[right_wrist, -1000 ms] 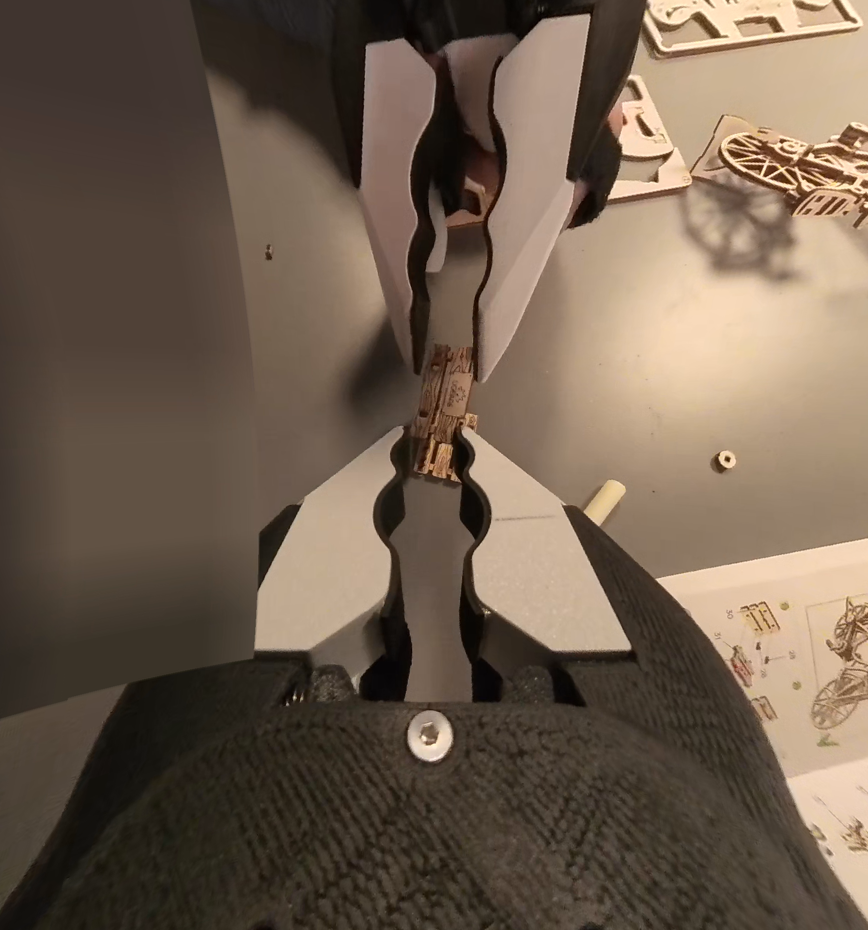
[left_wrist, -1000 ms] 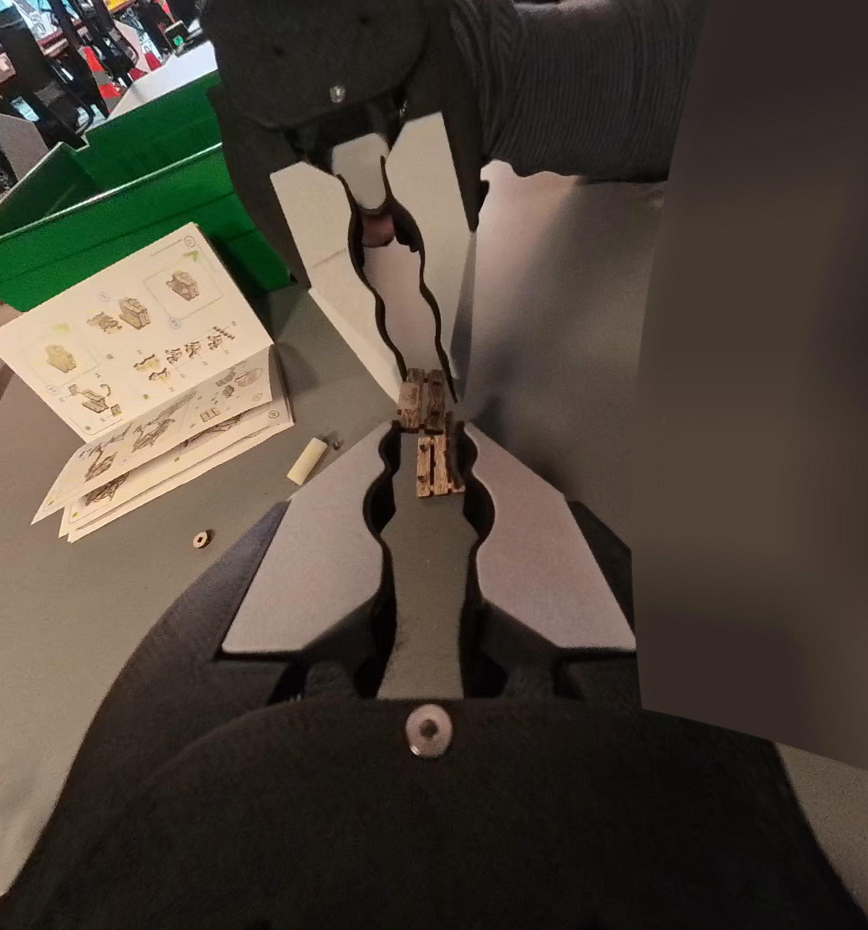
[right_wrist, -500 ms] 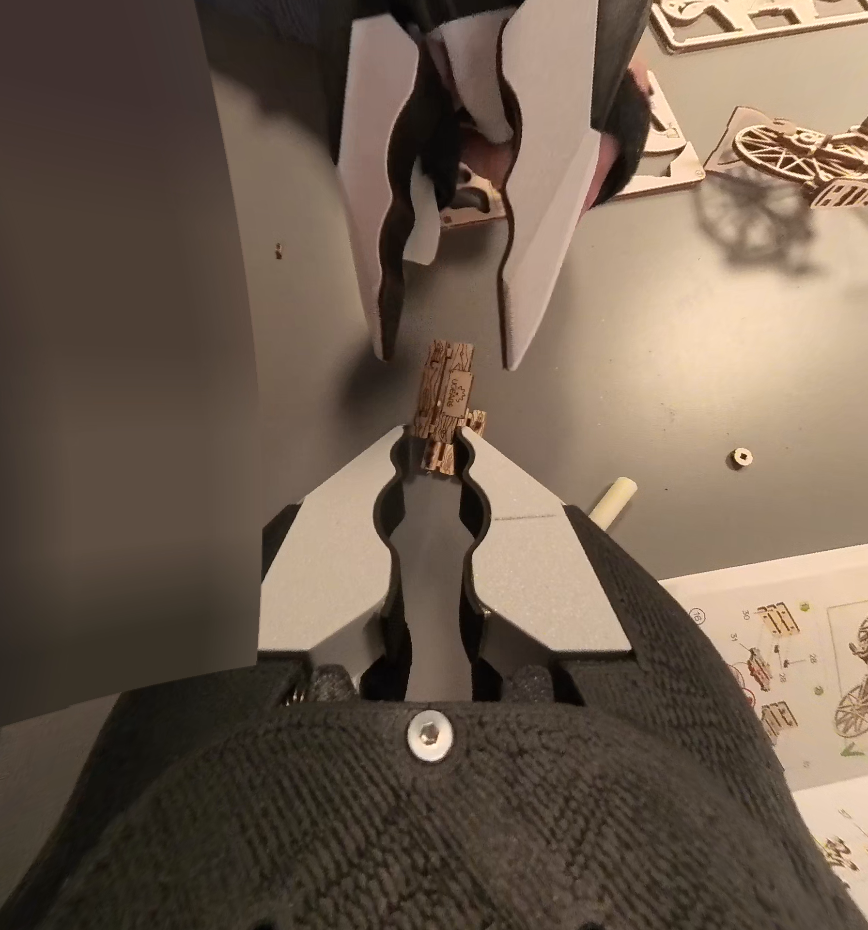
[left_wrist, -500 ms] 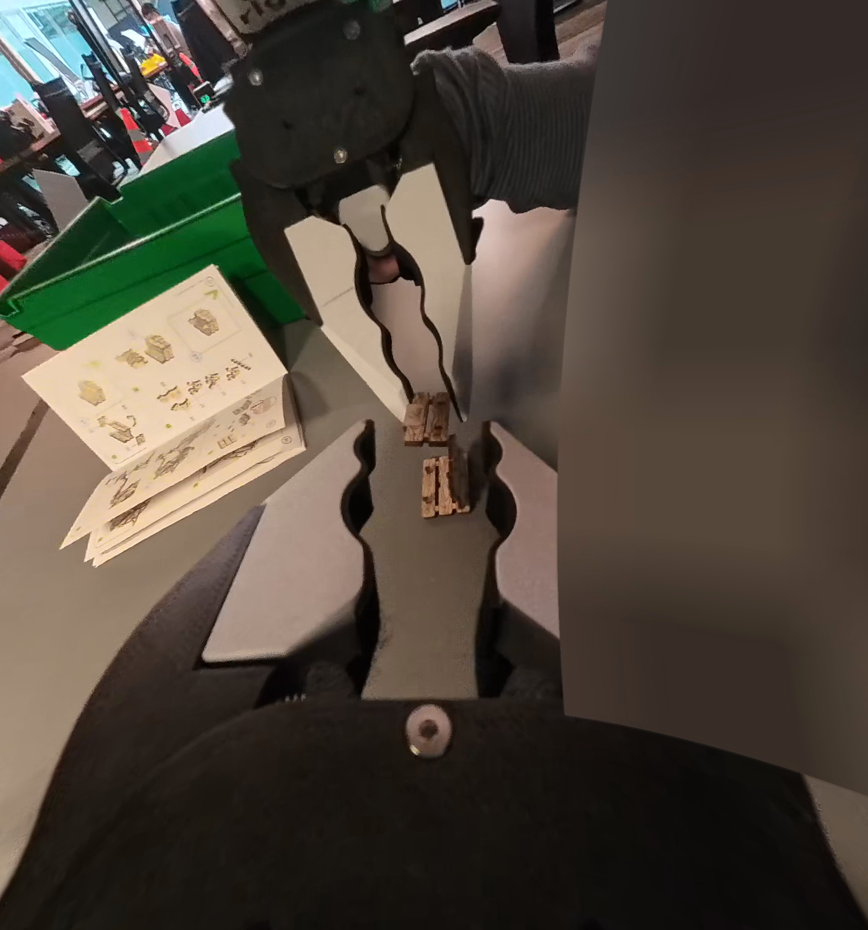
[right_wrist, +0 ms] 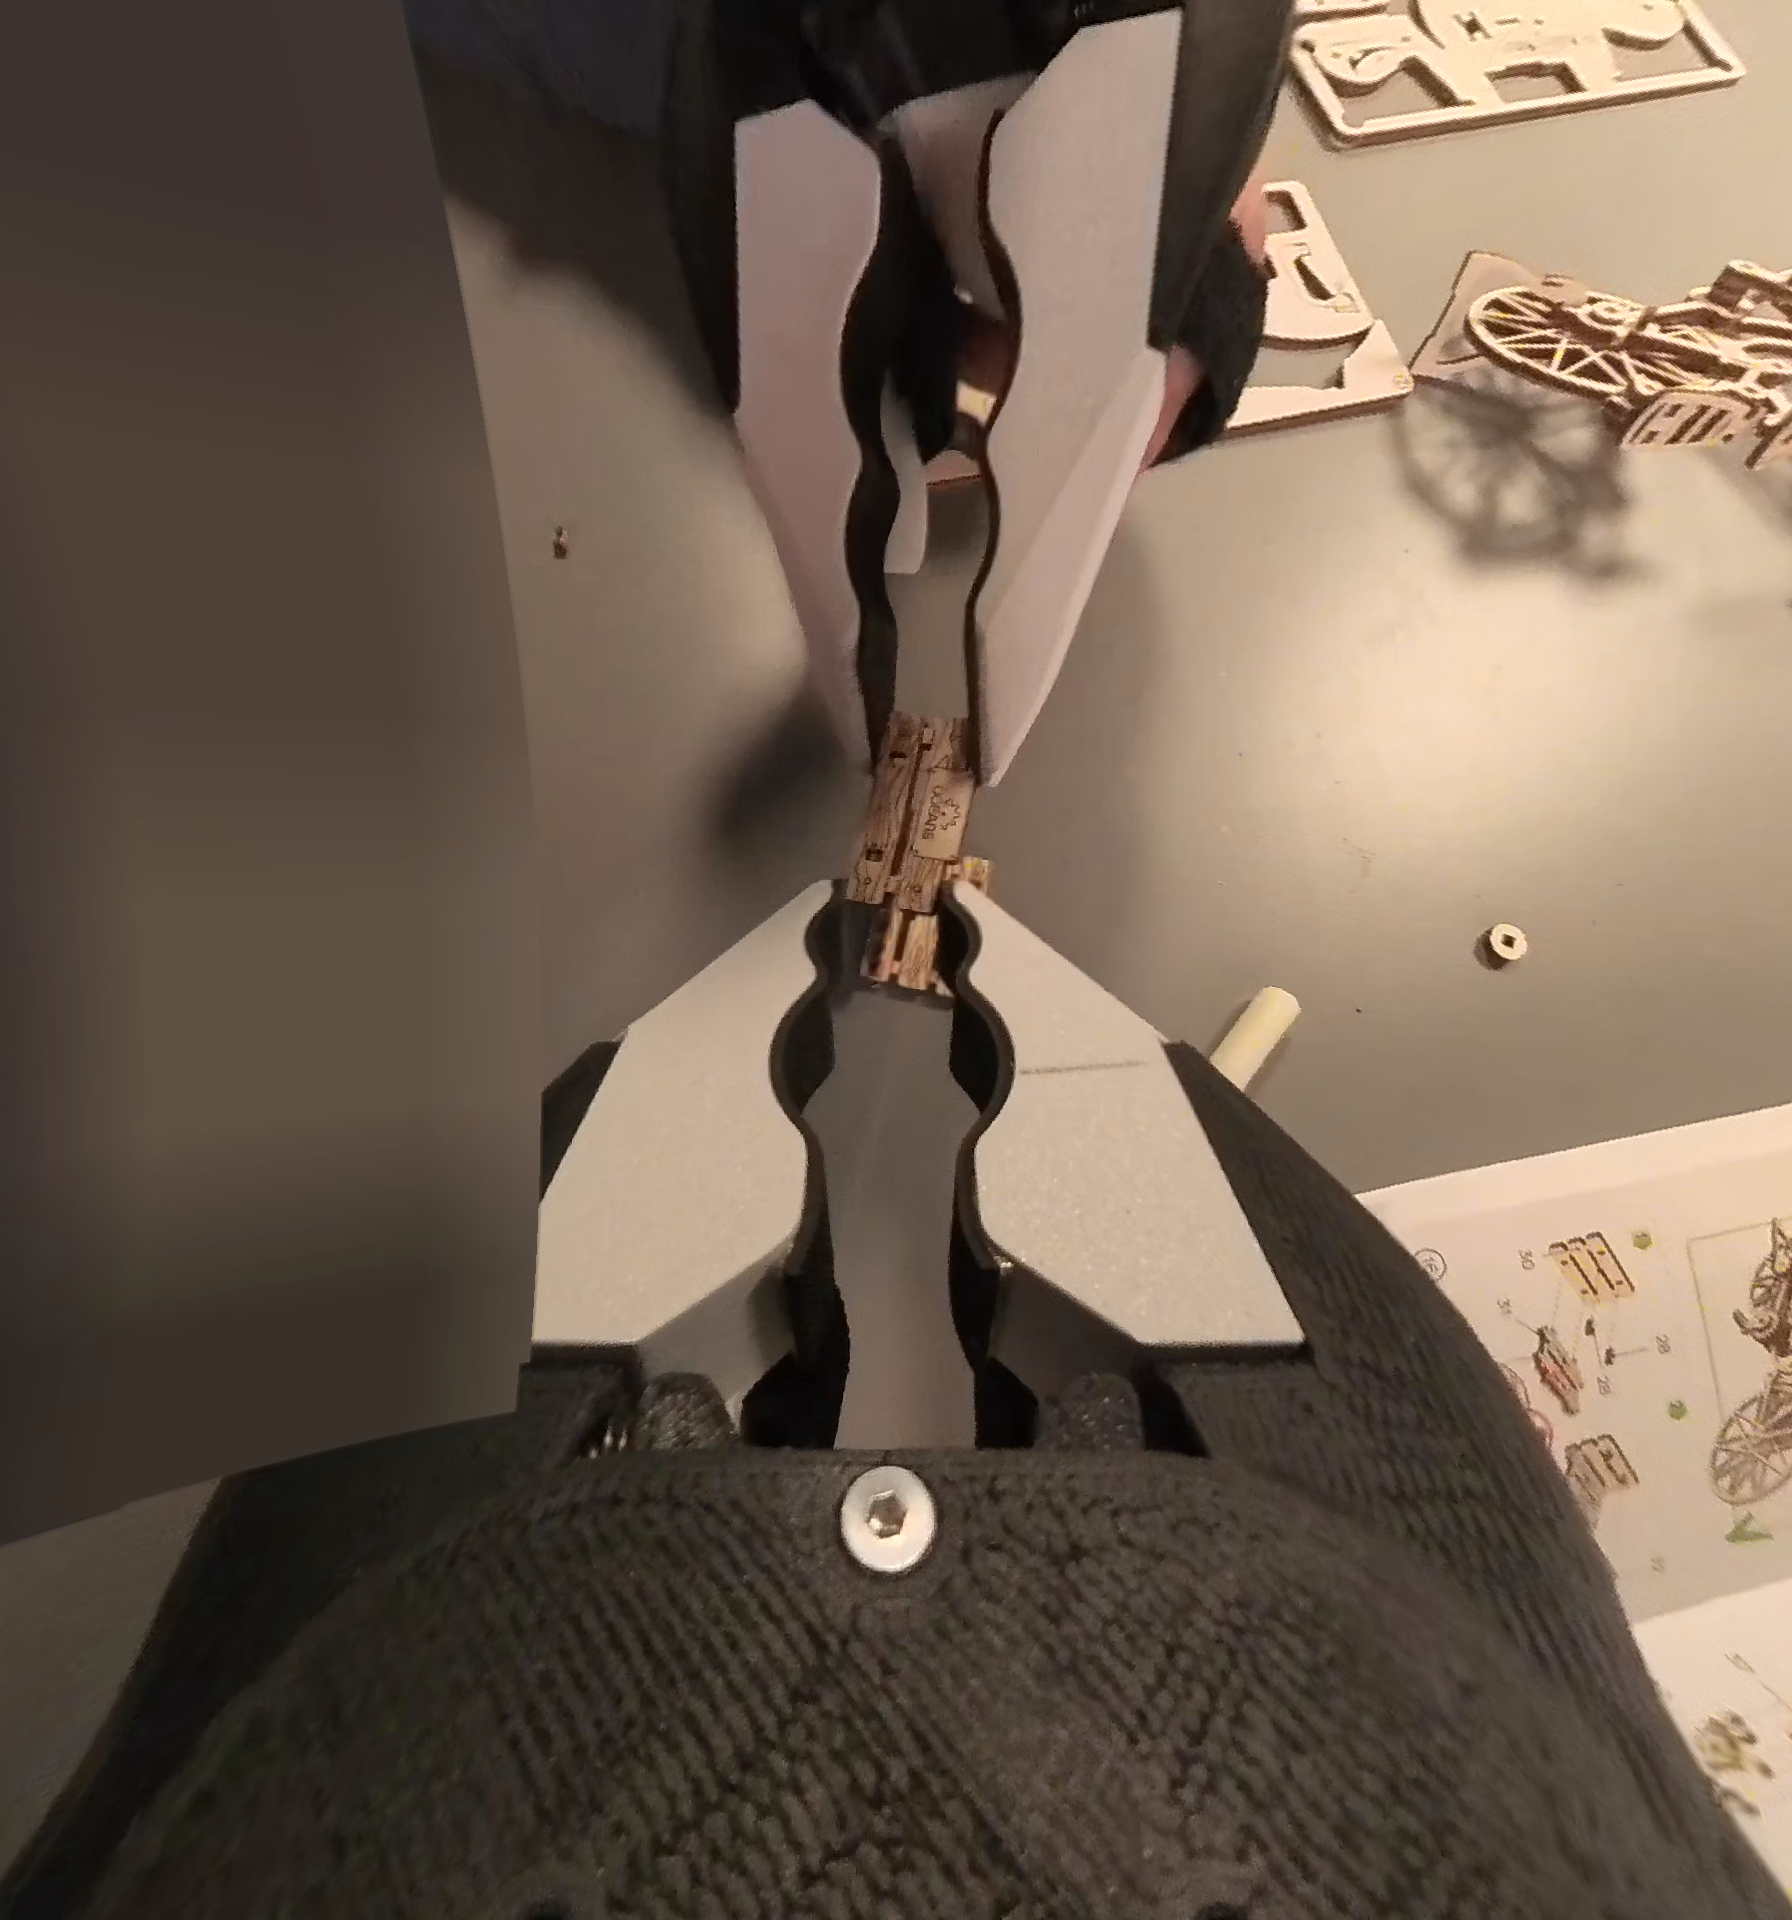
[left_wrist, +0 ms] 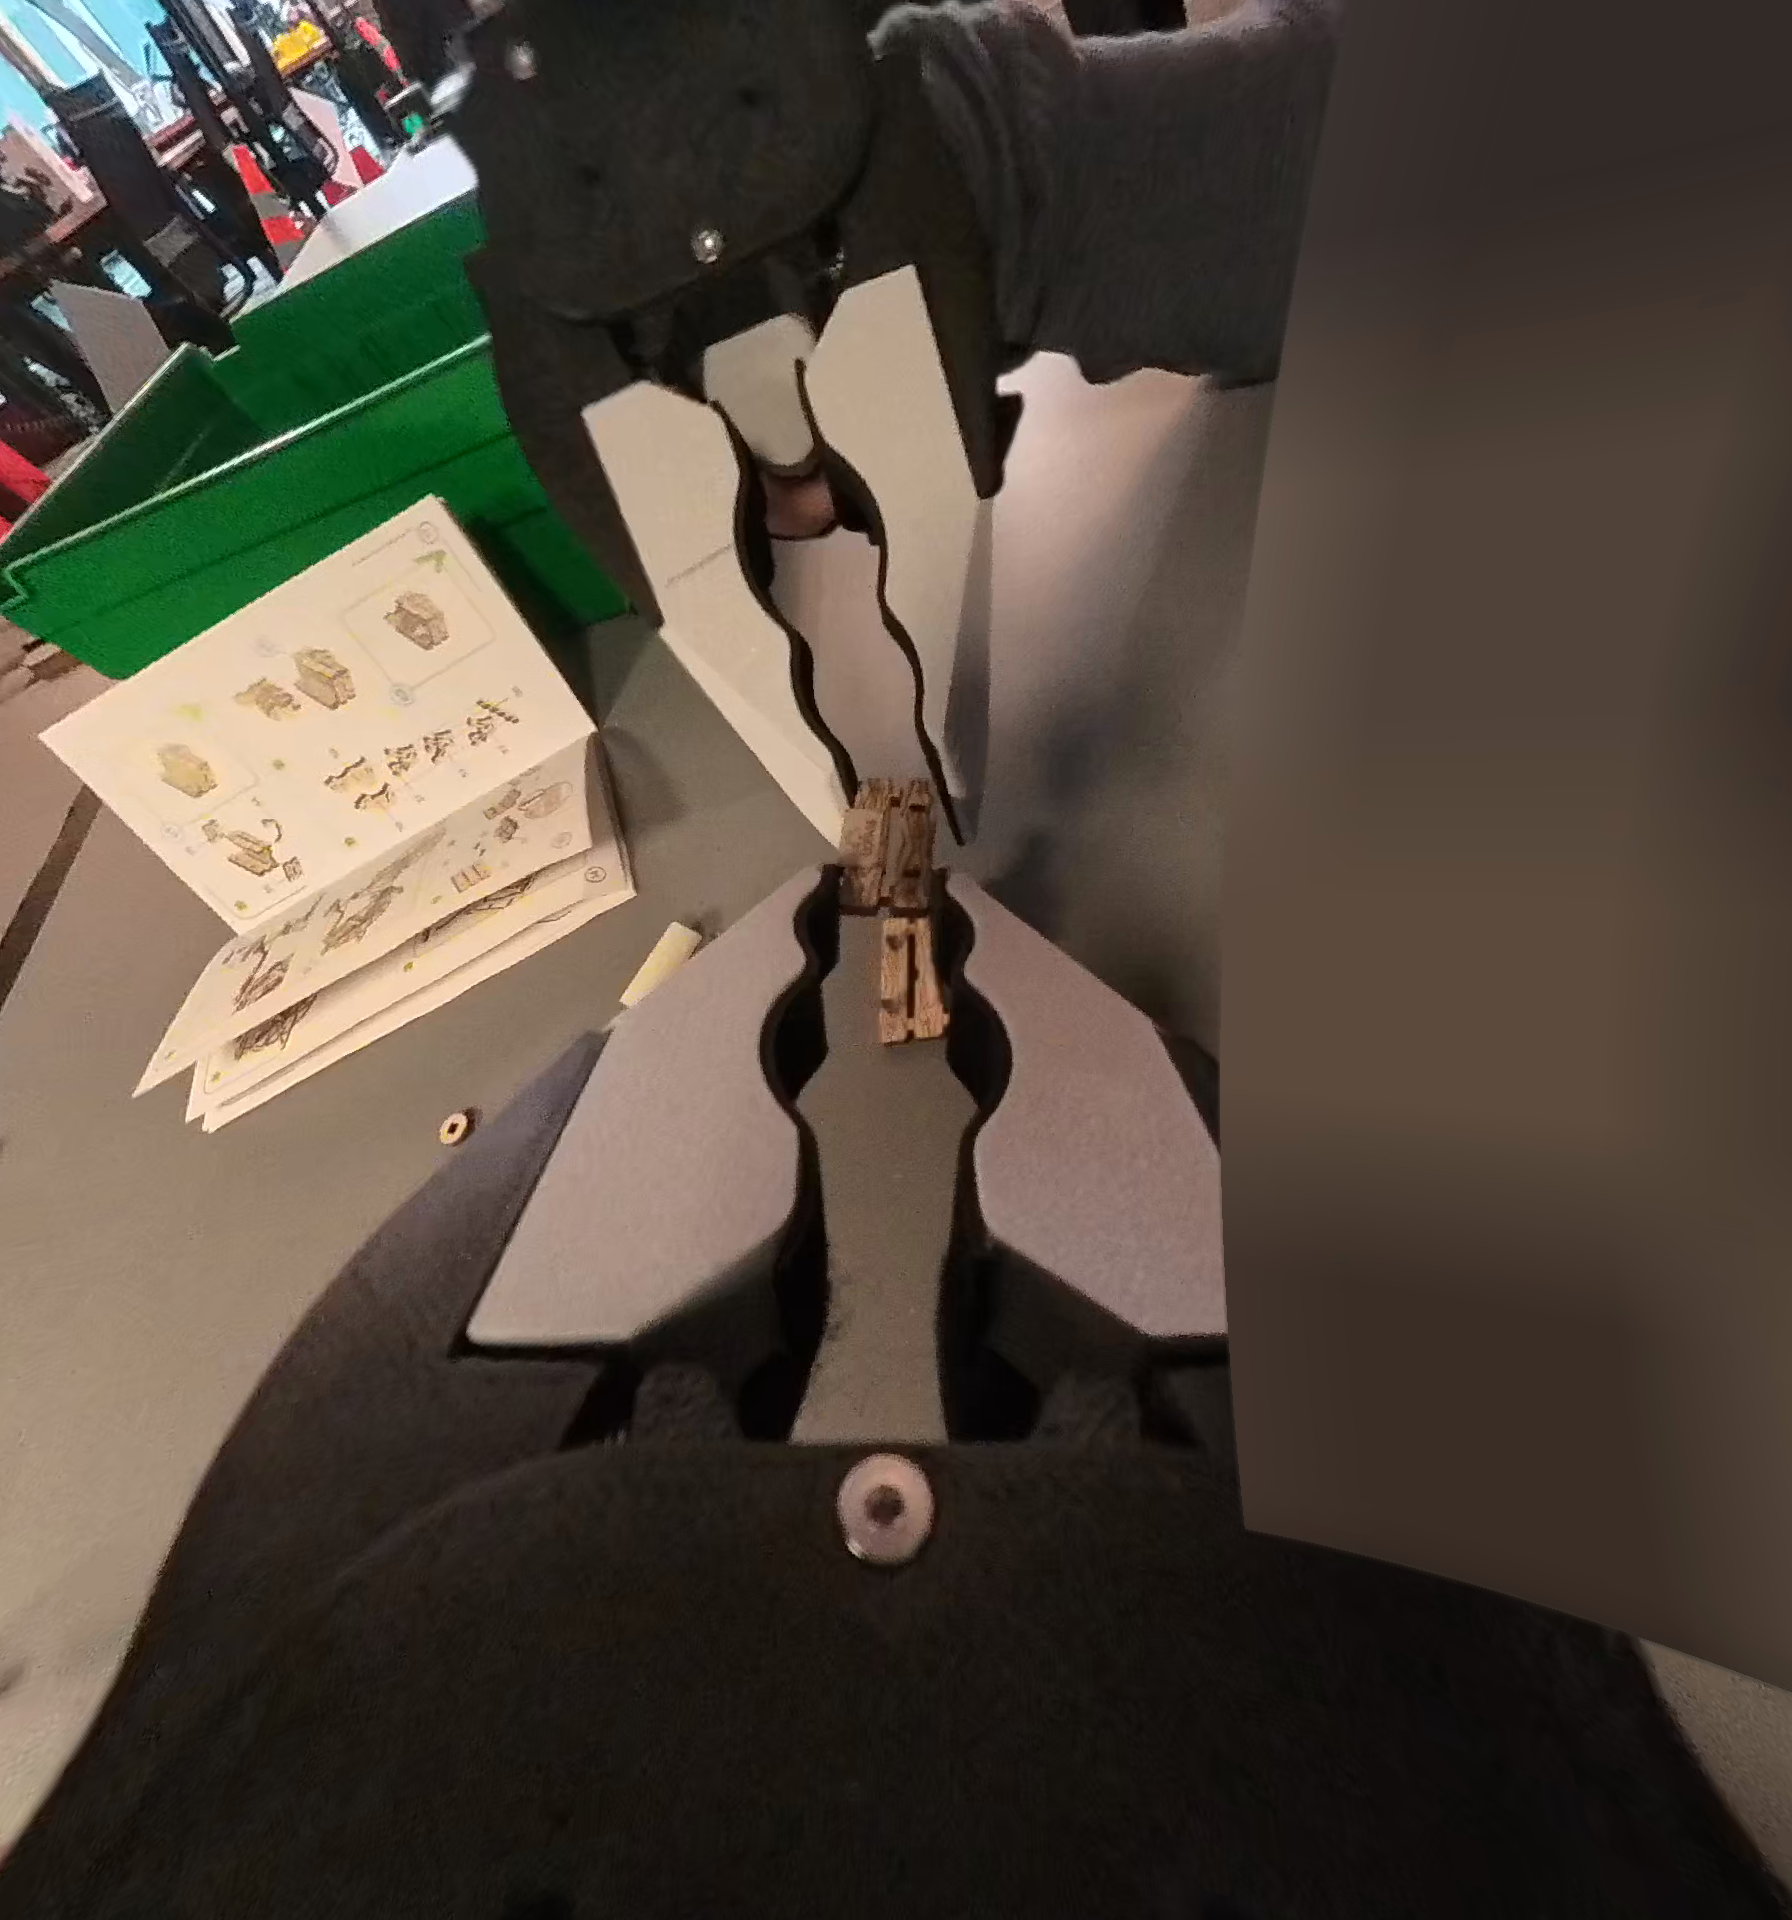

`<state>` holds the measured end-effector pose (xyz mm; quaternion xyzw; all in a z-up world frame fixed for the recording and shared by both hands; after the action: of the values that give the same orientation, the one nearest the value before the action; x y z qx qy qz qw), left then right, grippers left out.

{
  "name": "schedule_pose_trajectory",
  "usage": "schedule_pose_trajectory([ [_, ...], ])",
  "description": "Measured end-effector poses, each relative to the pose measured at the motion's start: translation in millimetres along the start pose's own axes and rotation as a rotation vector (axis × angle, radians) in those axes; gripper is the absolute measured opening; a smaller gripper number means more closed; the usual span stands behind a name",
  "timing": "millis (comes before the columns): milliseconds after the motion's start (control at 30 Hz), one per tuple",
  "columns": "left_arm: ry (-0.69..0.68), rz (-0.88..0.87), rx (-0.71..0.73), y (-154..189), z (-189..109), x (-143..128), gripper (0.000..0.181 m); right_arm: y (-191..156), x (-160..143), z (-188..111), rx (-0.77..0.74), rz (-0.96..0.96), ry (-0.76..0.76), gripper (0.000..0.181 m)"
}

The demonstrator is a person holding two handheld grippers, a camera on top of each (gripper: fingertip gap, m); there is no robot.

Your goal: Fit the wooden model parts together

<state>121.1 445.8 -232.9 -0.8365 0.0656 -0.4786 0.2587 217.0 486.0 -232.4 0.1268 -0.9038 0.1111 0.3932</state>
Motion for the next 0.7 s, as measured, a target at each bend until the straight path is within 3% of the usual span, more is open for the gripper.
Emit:
schedule_pose_trajectory([
  [33,0.005,-0.017,0.004,-1,0,0,0.015,1,0,-1,-0.007,0.009,0.015,0.015],
  [133,0.022,-0.090,0.009,-5,-1,-1,0.015,5,-3,-5,-0.048,0.059,0.098,0.030],
  [367,0.076,-0.183,-0.012,-7,-4,-2,0.015,4,-7,-9,-0.072,0.160,0.349,0.037],
  [700,0.052,-0.173,-0.028,-4,1,-5,0.015,-1,-3,3,-0.045,0.126,0.331,0.027],
])
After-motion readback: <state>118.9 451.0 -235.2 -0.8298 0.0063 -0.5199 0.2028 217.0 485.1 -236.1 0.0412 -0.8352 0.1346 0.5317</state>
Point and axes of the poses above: each gripper's, where its closed fingertips meet, z out along the fingers, x out of its top, y = z × x across the jaws, the point moved 6 cm from there along -z, back along the fingers, and after that the axes turned 12 degrees about z, right-handed, at the moved point
